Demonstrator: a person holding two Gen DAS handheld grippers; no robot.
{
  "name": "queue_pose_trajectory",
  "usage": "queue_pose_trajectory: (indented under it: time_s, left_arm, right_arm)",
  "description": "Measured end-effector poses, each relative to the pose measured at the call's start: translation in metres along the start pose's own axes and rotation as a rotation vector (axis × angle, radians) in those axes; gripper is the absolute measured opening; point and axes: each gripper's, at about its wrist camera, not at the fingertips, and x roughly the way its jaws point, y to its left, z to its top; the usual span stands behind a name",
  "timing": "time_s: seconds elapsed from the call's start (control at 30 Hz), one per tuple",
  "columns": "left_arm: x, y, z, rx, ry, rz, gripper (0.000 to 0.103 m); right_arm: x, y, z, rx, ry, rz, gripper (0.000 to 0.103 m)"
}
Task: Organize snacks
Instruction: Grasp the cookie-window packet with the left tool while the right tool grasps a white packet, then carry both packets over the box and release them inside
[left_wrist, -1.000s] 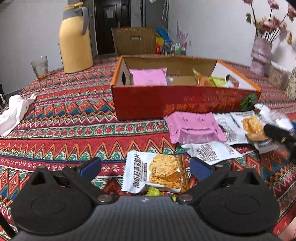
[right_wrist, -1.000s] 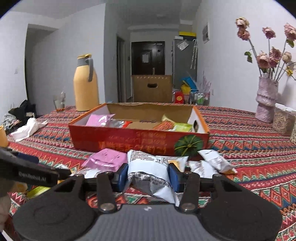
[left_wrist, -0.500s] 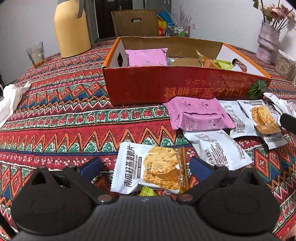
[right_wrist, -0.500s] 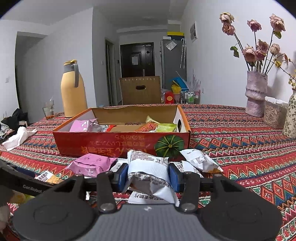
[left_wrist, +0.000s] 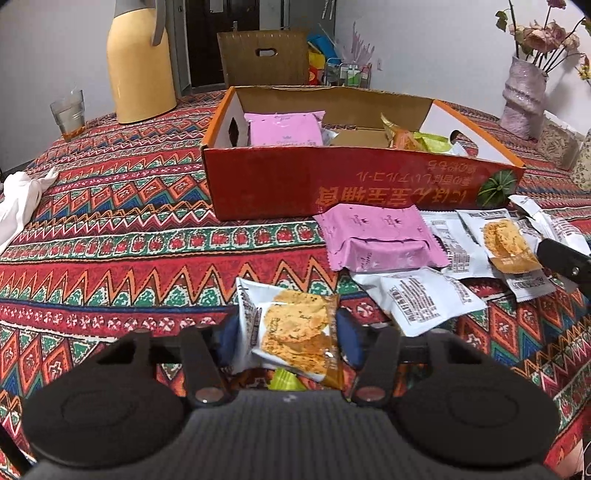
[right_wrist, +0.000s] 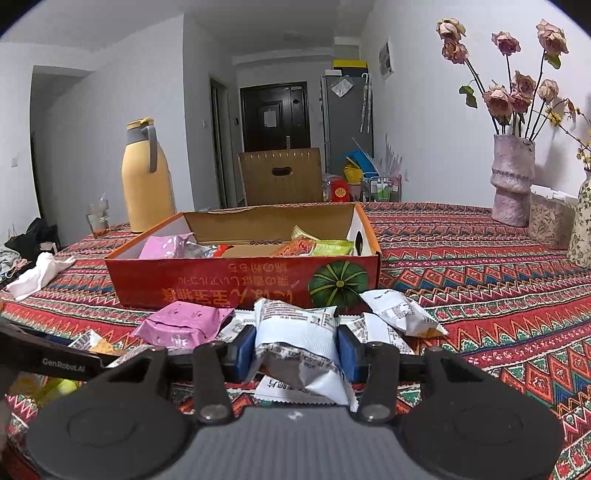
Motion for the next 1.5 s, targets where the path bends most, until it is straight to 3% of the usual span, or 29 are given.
queue_pose_trajectory:
  time_s: [0.33,0.57,1.03,1.5]
  left_arm:
    - [-0.013,0.000,0.002,0.003,-0.056,0.002,0.047]
    - [-0.031,-0.001,0.017,-0.008,-0.144,0.001,0.047]
    - [-0.040,-0.021,0.071,-0.010,-0.288,0.004,0.048]
    - [-0.016,-0.036,0.129,-0.007,-0.358,0.007,0.048]
  right_arm:
    - [-0.004,0.000,0.001,0.000,-0.013,0.000,0.046]
    - [-0.003,0.000,0.008,-0.010,-0.033,-0.005,0.046]
    - [0.021,0.003,0.047,-0.031,-0.099,0.010,0.046]
    - [0.080,0.006,0.096,-0.059,-0.128,0.021,0.046]
